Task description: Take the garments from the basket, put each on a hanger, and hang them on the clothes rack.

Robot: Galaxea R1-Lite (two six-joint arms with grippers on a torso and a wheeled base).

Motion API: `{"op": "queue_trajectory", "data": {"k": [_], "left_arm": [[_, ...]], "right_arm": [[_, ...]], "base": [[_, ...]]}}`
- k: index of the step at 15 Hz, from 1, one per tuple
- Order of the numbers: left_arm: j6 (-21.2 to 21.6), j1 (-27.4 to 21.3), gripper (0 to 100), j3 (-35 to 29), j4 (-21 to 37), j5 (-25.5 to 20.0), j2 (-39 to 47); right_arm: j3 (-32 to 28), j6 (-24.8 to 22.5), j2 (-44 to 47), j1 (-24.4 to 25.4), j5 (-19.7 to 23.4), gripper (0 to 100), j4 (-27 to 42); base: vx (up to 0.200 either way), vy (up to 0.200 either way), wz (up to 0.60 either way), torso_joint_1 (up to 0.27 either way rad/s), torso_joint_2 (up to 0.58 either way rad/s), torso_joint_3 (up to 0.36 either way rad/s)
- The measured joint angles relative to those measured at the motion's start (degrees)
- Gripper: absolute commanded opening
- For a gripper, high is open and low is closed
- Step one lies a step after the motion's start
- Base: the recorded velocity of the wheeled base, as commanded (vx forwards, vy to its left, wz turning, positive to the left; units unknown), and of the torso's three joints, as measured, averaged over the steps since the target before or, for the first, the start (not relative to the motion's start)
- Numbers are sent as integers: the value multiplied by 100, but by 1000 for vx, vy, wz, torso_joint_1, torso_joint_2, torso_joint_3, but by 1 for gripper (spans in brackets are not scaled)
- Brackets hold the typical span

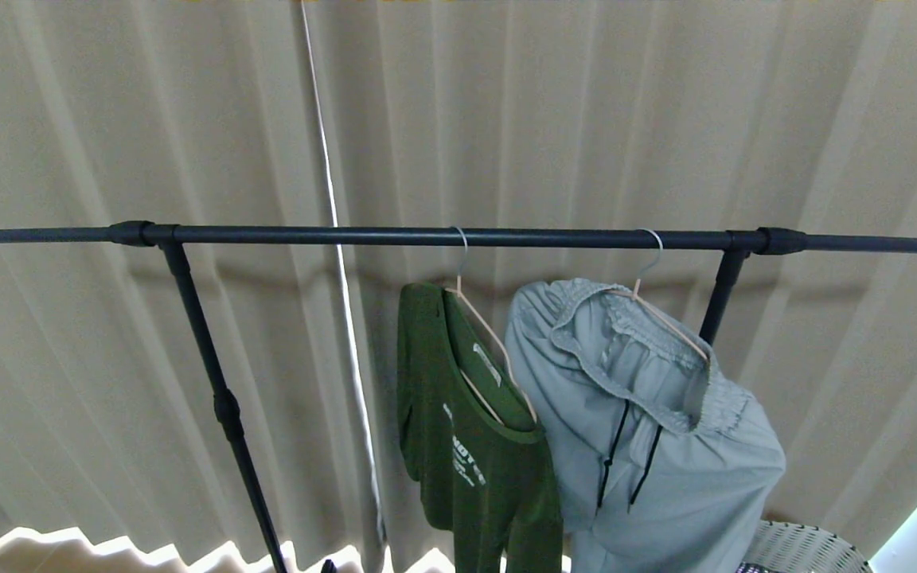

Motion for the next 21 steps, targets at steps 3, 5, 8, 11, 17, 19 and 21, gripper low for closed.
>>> {"op": "queue_trajectory", "data": {"k": [3, 5, 8, 11, 17, 19, 21], "left_arm": [[1, -2, 100, 0, 2, 0, 0], [1, 0, 100, 0, 2, 0, -5], [0, 0, 100, 0, 2, 0, -5], [1, 0, 100, 0, 0, 0, -5], [1, 0, 100, 0, 2, 0, -5], [0, 0, 100, 0, 2, 0, -5], [1, 0, 100, 0, 2, 0, -5]], "right_arm": [[39, -255, -10, 0, 423, 100, 5], [52, -503, -12, 0, 607, 100, 11], [54, -599, -15, 10, 933, 100, 33], [54, -528, -17, 10, 929, 100, 35], [59, -486, -20, 10, 891, 100, 20], [61, -489, -20, 10, 891, 100, 20], [63, -500, -20, 10, 895, 100, 20]], "base": [[0, 0, 0, 0, 0, 0], [0, 0, 0, 0, 0, 0], [0, 0, 0, 0, 0, 0], [0, 0, 0, 0, 0, 0], [0, 0, 0, 0, 0, 0], [0, 0, 0, 0, 0, 0], [0, 0, 0, 0, 0, 0]]}}
